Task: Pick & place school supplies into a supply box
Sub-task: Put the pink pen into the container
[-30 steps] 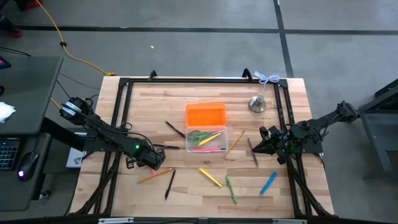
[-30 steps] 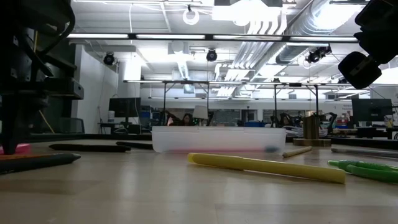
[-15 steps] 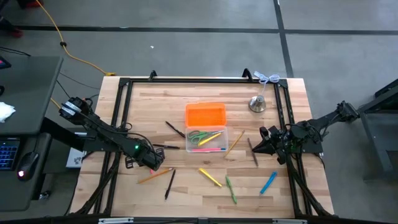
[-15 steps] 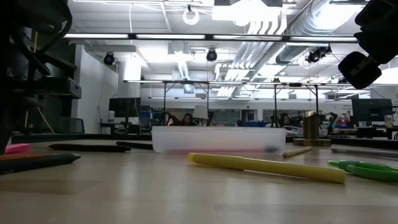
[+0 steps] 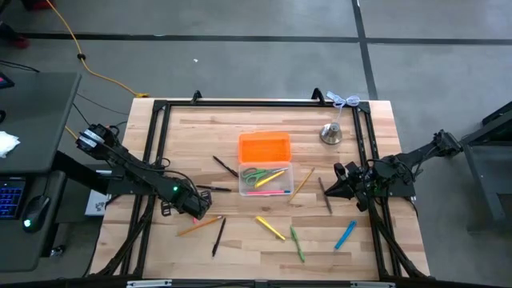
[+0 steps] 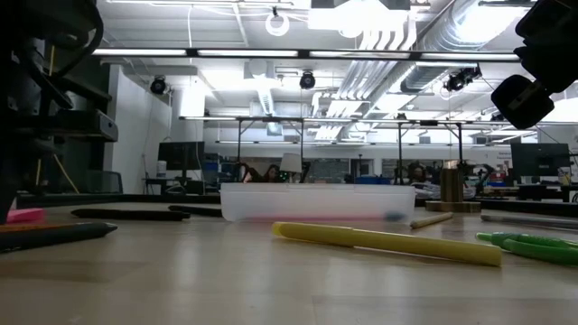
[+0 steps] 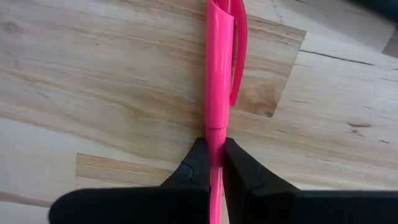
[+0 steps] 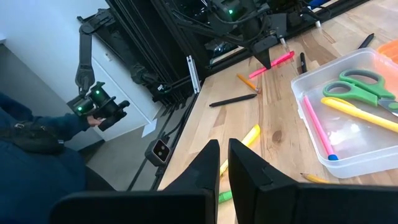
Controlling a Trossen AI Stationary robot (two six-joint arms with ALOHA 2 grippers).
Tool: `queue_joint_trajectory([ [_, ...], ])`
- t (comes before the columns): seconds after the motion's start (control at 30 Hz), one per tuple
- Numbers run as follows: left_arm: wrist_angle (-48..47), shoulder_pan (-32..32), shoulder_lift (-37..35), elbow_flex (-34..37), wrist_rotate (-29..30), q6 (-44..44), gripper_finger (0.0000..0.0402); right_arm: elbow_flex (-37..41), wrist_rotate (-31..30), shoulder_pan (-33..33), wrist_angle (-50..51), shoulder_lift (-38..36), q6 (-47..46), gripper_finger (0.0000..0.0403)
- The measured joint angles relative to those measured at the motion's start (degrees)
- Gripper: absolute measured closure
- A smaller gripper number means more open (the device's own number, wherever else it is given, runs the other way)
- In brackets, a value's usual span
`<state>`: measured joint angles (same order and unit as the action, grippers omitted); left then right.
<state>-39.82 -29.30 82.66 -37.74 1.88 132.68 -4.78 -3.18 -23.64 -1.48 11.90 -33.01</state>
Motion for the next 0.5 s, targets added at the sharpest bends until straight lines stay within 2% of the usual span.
queue_joint_trajectory([
  [0.3,-1.46,0.09,-2.61,0.24,1.38,-0.87,0.0359,0.00,-0.01,-0.01,0.02,0.00,0.00,0.0391],
  [0.5,-1.19,0.07,-5.12,-0.02,0.27,-2.06,0.0361,0.00,-0.01,-0.01,0.02,0.00,0.00,0.0391],
])
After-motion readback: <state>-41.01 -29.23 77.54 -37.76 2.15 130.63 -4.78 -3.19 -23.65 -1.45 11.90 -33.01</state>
